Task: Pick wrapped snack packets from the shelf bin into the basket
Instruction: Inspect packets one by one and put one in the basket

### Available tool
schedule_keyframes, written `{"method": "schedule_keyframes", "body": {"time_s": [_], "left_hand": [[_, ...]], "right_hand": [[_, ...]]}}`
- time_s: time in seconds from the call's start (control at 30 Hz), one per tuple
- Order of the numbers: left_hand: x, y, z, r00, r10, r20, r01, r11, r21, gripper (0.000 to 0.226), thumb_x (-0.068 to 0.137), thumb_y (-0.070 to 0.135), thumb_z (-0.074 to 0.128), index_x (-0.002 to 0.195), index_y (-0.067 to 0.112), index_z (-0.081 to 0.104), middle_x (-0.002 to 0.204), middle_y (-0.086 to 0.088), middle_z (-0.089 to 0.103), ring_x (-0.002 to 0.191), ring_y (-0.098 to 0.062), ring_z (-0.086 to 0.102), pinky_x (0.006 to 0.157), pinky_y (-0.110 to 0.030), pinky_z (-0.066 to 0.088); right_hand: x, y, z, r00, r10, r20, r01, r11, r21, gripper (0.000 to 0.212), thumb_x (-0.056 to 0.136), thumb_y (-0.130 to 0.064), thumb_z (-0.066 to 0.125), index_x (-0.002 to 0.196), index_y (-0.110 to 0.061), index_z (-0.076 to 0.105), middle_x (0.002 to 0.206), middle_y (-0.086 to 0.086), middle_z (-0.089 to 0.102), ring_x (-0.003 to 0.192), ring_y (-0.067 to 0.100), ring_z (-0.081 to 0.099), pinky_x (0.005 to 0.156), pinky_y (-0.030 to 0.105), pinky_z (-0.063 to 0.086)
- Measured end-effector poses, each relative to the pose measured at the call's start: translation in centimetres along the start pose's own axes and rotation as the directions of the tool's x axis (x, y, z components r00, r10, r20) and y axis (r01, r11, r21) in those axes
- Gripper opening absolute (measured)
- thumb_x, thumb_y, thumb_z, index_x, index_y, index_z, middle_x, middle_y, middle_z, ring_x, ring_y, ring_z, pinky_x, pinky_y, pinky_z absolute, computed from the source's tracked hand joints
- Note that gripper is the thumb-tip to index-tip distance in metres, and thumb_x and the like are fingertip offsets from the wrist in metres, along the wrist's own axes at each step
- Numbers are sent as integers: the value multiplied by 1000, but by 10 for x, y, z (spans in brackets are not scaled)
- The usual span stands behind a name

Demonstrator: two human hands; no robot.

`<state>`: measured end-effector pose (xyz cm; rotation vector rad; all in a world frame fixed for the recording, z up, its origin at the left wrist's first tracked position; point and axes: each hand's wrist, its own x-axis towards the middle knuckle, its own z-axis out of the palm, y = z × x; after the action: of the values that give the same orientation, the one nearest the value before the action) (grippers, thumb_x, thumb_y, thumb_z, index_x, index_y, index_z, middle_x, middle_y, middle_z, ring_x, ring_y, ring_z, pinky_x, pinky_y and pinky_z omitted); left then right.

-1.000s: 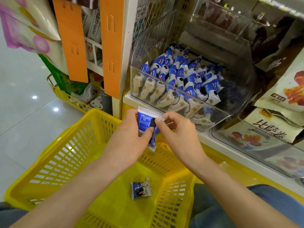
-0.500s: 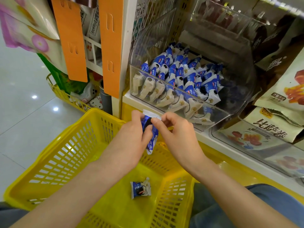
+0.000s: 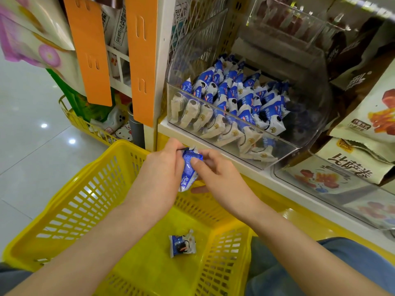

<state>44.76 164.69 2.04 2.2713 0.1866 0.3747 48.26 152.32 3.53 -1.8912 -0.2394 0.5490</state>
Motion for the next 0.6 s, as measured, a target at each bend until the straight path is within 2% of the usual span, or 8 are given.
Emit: {"method": "schedule_keyframes", "body": {"time_s": [0.07, 0.17, 0.27, 0.37, 0.47, 0.5, 0.53, 0.6], "left_hand": [[1, 0, 1, 999, -38, -1, 38, 998, -49, 18, 97, 17, 40, 100, 15, 57, 69, 7, 55, 58, -1, 51, 52, -8, 38], [4, 1, 1, 996, -86, 19, 88, 987, -131, 16, 96, 14, 41, 98, 20, 56, 69, 15, 54, 62, 9, 54, 53, -7, 38], [2, 4, 4, 981, -133, 141, 154, 977, -148, 13, 95, 19, 45, 104, 27, 48, 78, 18, 55, 62, 7, 56, 52, -11, 42], [-3, 6, 7, 964, -163, 211, 189, 976, -109, 27, 93, 19, 47, 120, 22, 46, 95, 11, 60, 61, 0, 57, 51, -15, 44], [-2, 5, 7, 969, -154, 194, 180, 976, -124, 29, 93, 13, 45, 121, 19, 48, 98, 0, 66, 55, 0, 55, 51, -13, 45], [-1, 4, 6, 967, -162, 195, 193, 969, -153, 28, 93, 11, 43, 120, 19, 49, 98, -4, 67, 62, -2, 58, 58, -17, 50], [1, 4, 6, 963, -180, 198, 220, 955, -201, 27, 94, 9, 42, 118, 19, 50, 97, -6, 67, 72, -11, 63, 69, -29, 54], [5, 4, 4, 947, -246, 205, 305, 888, -345, 26, 94, 5, 38, 107, 21, 54, 94, -8, 65, 87, -27, 64, 79, -45, 54]], "right_hand": [[1, -1, -2, 1000, -14, 6, 14, 1000, 18, 11, 94, -22, 48, 101, -30, 51, 108, 5, 65, 84, 12, 67, 67, 30, 59], [2, 0, -4, 1000, -27, 12, 26, 999, 22, 13, 96, -20, 46, 105, -26, 52, 105, 5, 66, 79, 10, 67, 65, 27, 58], [3, 3, -6, 999, -36, -37, 36, 999, -13, 17, 97, -18, 44, 111, -19, 53, 106, 8, 66, 81, 13, 67, 69, 31, 58], [4, 6, -8, 995, -54, -79, 47, 994, -95, 18, 97, -20, 43, 112, -18, 54, 107, 7, 66, 92, 19, 65, 83, 44, 54], [3, 5, -6, 995, -75, -70, 70, 995, -68, 11, 96, -21, 45, 101, -26, 54, 104, 4, 67, 88, 15, 65, 76, 35, 56], [3, 3, -6, 995, -76, -65, 74, 997, -35, 11, 96, -21, 46, 98, -29, 53, 103, 2, 67, 86, 13, 65, 73, 32, 57], [3, 1, -6, 995, -81, -55, 80, 997, -8, 11, 95, -22, 47, 98, -30, 54, 103, 0, 66, 86, 13, 65, 73, 31, 57], [3, -3, -7, 996, -87, -15, 88, 996, 26, 15, 96, -25, 45, 106, -26, 55, 105, -2, 65, 90, 13, 63, 77, 33, 55]]}}
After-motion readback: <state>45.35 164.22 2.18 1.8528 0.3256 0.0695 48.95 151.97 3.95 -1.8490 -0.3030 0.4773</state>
